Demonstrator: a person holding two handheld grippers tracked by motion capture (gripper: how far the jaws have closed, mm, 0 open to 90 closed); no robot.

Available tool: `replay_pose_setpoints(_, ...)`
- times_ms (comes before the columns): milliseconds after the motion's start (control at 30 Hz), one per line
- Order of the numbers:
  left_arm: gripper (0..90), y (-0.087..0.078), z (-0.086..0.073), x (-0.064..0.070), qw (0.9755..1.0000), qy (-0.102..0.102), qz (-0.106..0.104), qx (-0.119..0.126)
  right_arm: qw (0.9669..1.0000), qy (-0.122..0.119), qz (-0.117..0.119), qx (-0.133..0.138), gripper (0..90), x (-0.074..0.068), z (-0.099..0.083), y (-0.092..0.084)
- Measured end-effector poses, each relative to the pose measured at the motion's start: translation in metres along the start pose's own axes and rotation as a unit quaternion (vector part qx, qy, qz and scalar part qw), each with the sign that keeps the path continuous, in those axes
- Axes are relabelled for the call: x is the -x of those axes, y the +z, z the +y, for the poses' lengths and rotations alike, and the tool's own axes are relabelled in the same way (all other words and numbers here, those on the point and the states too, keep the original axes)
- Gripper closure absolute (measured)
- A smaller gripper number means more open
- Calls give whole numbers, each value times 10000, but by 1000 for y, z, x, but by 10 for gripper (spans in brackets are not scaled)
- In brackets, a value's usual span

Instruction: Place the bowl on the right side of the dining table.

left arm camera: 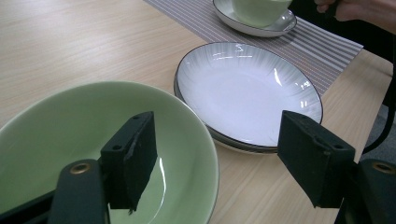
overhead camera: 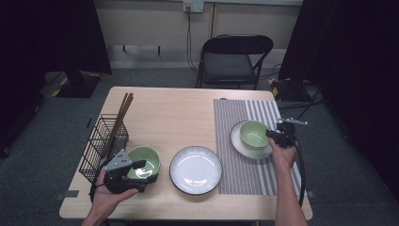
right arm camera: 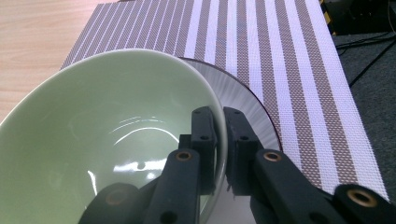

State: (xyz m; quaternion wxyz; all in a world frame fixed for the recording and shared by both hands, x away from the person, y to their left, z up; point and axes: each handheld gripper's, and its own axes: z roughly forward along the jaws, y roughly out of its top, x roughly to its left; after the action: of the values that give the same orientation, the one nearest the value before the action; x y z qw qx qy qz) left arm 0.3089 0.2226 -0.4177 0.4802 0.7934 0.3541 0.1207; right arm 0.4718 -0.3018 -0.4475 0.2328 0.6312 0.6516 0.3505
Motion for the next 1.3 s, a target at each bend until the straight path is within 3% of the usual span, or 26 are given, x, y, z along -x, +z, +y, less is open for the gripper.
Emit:
replay_pose_setpoints(633, 280, -2, -1, -2, 10000, -19, 3, -2, 9999, -126, -105, -41, 833, 0, 2, 0)
replay_pose_setpoints(900, 279, 0, -1, 0, 10000, -20, -29, -28, 9998, -78, 113, 107, 730, 1, 4, -11)
replay_pose_setpoints(1067, 293, -1, 0, 0, 10000, -39, -48, -22, 9995, -201, 147, 187, 695, -1, 5, -22)
replay_pose_setpoints(1300, 288, -2, 0, -3, 10000, -86, 37, 15, 9976, -385, 396, 428, 684, -9, 7, -37)
